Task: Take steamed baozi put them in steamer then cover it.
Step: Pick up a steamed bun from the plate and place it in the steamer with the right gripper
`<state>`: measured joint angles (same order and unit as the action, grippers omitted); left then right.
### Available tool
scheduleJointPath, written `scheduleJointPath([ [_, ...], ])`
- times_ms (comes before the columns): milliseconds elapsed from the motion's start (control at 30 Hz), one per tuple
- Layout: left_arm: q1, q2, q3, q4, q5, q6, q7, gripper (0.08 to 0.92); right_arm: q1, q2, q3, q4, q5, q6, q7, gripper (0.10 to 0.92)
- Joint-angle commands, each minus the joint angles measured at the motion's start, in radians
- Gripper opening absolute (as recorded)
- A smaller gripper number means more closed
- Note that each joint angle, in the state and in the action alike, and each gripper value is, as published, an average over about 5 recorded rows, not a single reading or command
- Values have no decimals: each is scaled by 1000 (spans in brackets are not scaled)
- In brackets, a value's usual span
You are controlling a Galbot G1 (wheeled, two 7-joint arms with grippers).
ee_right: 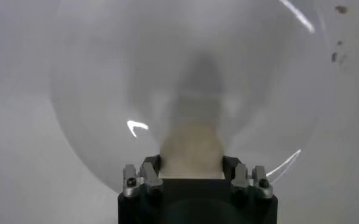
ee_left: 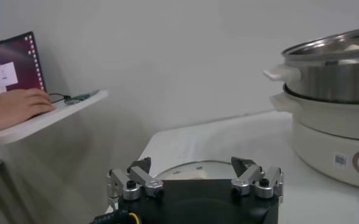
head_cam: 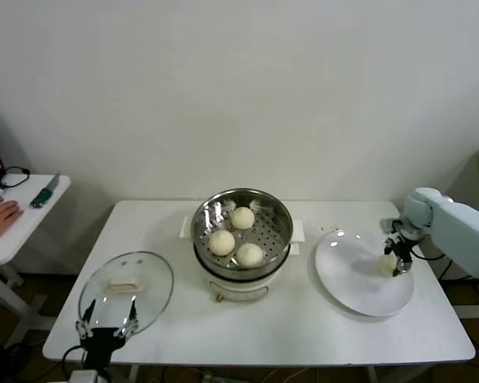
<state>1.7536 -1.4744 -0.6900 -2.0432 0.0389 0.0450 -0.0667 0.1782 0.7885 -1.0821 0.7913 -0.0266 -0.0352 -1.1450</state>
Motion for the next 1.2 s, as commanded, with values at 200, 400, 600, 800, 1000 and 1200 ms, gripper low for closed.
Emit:
scheduleJointPath([
  [200, -2, 2, 31, -27, 6, 7, 21, 823, 476, 101, -419, 128, 525, -137, 33, 659],
  [400, -5, 5, 54, -41, 6, 5, 34, 823, 648, 249, -572, 163, 774, -198, 62, 662],
  [600, 15, 12, 72, -58, 1, 8, 45, 823, 715, 397, -651, 190, 1012, -254, 113, 662],
  [800, 25, 27, 90, -71, 1, 14, 55, 823, 728, 529, -711, 199, 1095, -270, 132, 662],
  [1000, 25, 37, 96, -70, -2, 14, 56, 823, 692, 593, -754, 208, 1103, -276, 148, 662],
  [1200, 27, 45, 89, -62, -5, 10, 56, 823, 624, 621, -785, 207, 1069, -280, 173, 669],
])
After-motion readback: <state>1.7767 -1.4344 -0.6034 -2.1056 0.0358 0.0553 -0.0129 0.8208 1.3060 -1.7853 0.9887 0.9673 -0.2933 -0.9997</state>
